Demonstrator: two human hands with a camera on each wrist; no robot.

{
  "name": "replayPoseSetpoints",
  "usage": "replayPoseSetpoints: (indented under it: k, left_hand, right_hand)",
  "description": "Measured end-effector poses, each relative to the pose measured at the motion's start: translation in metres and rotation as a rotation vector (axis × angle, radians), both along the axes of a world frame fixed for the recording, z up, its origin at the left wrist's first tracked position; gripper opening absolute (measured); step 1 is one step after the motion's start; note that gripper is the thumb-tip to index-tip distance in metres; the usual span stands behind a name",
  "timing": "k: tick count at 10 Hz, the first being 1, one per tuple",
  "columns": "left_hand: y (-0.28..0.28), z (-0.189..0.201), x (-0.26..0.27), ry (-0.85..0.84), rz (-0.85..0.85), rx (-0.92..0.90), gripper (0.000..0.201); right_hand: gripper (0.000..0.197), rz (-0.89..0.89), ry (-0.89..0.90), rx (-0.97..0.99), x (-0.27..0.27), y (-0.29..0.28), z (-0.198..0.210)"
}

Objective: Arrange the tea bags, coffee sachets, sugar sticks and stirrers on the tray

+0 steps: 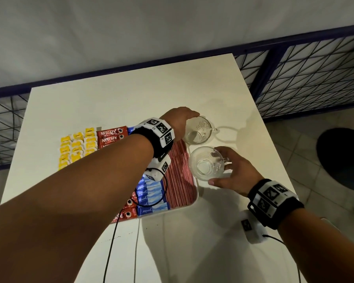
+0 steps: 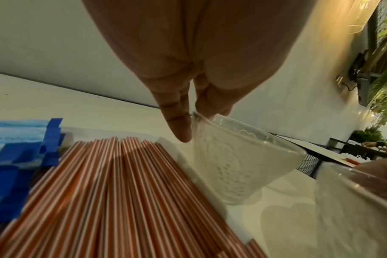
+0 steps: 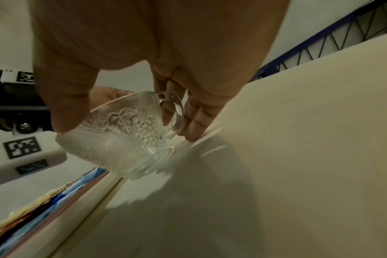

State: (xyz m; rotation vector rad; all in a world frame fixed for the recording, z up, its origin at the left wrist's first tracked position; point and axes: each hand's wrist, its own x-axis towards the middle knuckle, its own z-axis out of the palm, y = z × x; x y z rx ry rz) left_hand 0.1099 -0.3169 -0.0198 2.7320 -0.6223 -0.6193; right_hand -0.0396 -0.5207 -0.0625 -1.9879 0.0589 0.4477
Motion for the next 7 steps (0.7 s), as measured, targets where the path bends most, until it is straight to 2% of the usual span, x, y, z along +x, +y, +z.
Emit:
replayPoseSetpoints:
  k: [4,7]
  left_hand:
    - [-0.0009,-0.0028,-0.0024,-0.011,-0.065,-0.005,0.074]
    - [-0.0034,0.0009,-0.0031,-0.026,-0.055,-0.007,0.075]
  right_hand:
    - [0.080,-0.019,-0.018,-0.010,-0.0051,0.0055,0.0031]
    - [0.082,-0.017,0.018,0.038,-0.0023,0.0044,0.0058]
